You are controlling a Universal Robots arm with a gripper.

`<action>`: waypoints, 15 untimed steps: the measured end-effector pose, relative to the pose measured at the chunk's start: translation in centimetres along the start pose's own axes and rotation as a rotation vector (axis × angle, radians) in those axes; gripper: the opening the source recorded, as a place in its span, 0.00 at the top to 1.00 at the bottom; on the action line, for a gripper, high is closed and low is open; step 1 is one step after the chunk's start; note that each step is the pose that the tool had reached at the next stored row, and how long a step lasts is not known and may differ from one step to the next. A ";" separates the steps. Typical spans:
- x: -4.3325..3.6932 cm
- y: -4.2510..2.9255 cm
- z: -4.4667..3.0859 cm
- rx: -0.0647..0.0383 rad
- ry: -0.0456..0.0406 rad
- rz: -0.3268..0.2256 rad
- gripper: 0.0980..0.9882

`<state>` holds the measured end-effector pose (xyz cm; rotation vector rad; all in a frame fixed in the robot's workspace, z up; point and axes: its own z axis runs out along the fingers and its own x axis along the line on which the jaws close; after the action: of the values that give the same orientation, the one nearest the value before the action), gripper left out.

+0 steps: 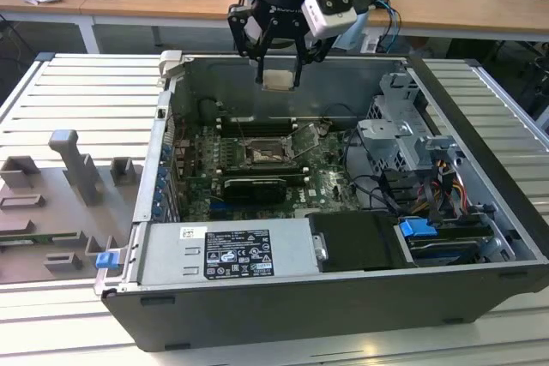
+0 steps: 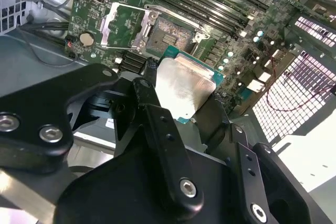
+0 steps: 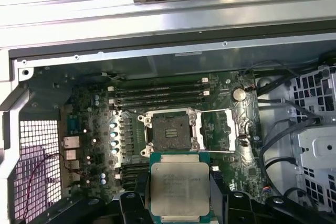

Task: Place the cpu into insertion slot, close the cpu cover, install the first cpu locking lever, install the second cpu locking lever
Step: 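Place the cpu into insertion slot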

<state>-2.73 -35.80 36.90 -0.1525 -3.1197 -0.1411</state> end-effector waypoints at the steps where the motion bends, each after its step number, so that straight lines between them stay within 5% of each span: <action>1: 0.00 0.00 0.00 0.000 -0.0004 0.005 0.50; 15: 0.00 0.00 0.00 -0.002 -0.0068 0.076 0.50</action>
<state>-2.73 -35.80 36.90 -0.2715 -3.1151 -0.1421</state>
